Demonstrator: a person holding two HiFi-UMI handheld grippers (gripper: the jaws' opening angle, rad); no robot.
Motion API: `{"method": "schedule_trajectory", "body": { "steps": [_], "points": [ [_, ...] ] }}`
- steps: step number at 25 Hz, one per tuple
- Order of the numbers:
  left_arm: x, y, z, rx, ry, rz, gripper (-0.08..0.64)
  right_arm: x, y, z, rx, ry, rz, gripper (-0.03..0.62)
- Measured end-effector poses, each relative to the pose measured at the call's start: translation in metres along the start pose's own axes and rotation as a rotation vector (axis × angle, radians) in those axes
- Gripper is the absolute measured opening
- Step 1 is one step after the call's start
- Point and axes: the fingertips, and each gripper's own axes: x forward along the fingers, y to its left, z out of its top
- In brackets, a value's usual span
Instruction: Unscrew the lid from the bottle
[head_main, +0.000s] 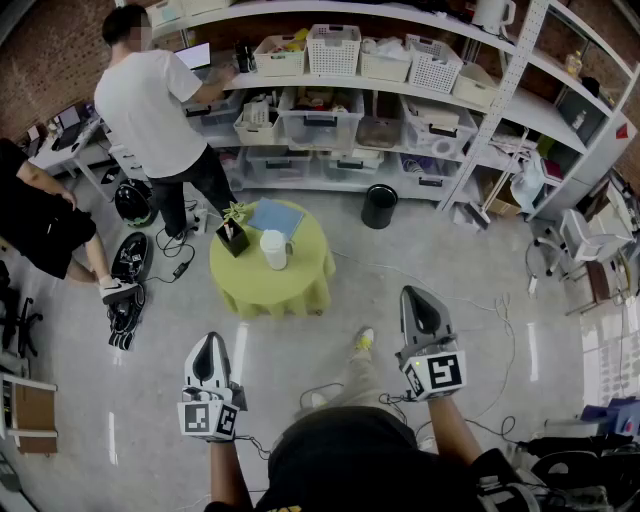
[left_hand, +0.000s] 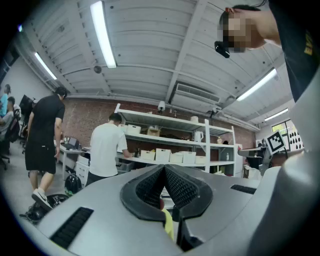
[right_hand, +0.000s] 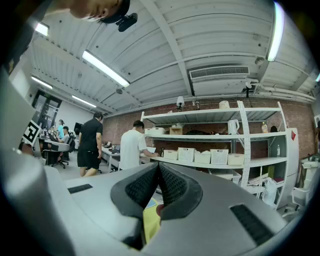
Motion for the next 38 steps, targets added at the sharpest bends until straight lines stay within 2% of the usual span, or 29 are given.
{"method": "schedule_trajectory", "body": {
  "steps": [5,12,17,21,24,28,29,31,32,35,38],
  "points": [
    [0.006,-0.015,0.016,0.08,-0.034,-0.041,0.017,0.001,0.005,0.002,-0.001,-0.002,0.01,0.0],
    [-0.005,-0.008,0.009,0.106,0.008,-0.049,0.017,0.009,0.031,0.012,0.013,-0.037,0.099,0.0],
    [-0.008,-0.001,0.006,0.093,0.015,-0.056,0.018,0.013,0.035,0.015,0.008,-0.05,0.081,0.005],
    [-0.006,-0.01,0.006,0.107,0.014,-0.091,0.017,0.011,0.031,0.016,0.044,-0.058,0.084,0.086],
    [-0.004,-0.016,0.006,0.126,0.018,-0.112,0.018,0.011,0.033,0.017,0.066,-0.059,0.099,0.207],
    [-0.005,-0.019,0.006,0.138,0.022,-0.119,0.018,0.015,0.041,0.015,0.076,-0.046,0.131,0.312],
    [-0.004,-0.019,0.005,0.137,0.023,-0.123,0.018,0.017,0.043,0.014,0.085,-0.04,0.146,0.348],
    [-0.002,-0.017,0.0,0.126,0.038,-0.135,0.018,0.019,0.05,0.011,0.109,-0.02,0.169,0.491],
    [-0.001,-0.015,-0.006,0.111,0.049,-0.141,0.018,0.017,0.053,0.009,0.116,-0.008,0.174,0.531],
    [0.01,-0.016,-0.02,0.074,0.069,-0.164,0.018,0.006,0.057,0.002,0.091,0.033,0.173,0.564],
    [0.028,-0.025,-0.027,0.085,0.068,-0.192,0.018,0.008,0.053,-0.015,0.07,0.087,0.168,0.569]
  ]
}}
